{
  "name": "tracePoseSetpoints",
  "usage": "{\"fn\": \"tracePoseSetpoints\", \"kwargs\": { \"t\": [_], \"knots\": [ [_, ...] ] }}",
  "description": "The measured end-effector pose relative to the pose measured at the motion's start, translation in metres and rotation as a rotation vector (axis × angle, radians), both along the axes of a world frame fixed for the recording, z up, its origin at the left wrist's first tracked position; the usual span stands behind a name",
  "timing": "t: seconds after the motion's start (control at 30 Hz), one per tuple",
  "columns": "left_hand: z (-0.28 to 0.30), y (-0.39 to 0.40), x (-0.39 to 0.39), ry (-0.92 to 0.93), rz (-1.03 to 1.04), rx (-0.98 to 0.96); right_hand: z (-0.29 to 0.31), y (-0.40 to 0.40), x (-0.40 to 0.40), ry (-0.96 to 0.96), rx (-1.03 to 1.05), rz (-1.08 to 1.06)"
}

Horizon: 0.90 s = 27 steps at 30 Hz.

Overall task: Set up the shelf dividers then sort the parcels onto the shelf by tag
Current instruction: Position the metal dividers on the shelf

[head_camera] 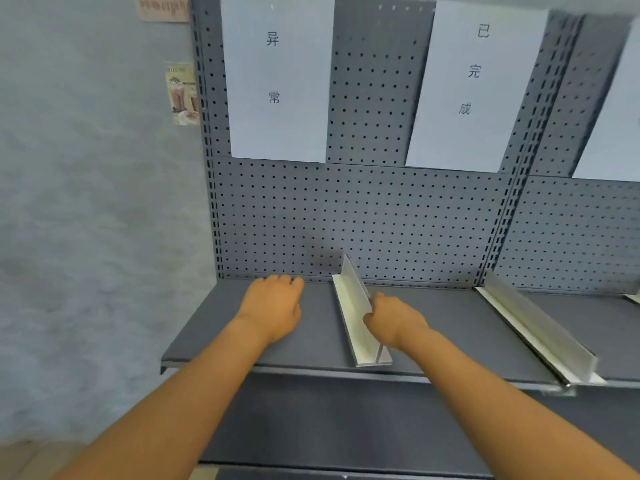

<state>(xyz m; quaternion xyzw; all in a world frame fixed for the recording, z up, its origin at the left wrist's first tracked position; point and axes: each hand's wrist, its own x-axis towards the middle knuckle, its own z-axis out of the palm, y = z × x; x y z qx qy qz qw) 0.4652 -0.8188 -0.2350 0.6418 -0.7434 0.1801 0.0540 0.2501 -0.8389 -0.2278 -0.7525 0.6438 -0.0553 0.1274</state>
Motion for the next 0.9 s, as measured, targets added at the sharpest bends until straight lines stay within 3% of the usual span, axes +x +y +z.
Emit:
{"fn": "tracePoseSetpoints", "kwargs": {
  "t": [0.33, 0.9],
  "knots": [
    [0.000, -0.002, -0.068, 0.020, 0.048, -0.004, -0.005, -0.016, -0.083, 0.015, 0.005, -0.002],
    [-0.012, -0.006, -0.027, 0.024, 0.039, 0.065, -0.026, -0.015, -0.028, -0.076, 0.090, -0.005]
  ]
}}
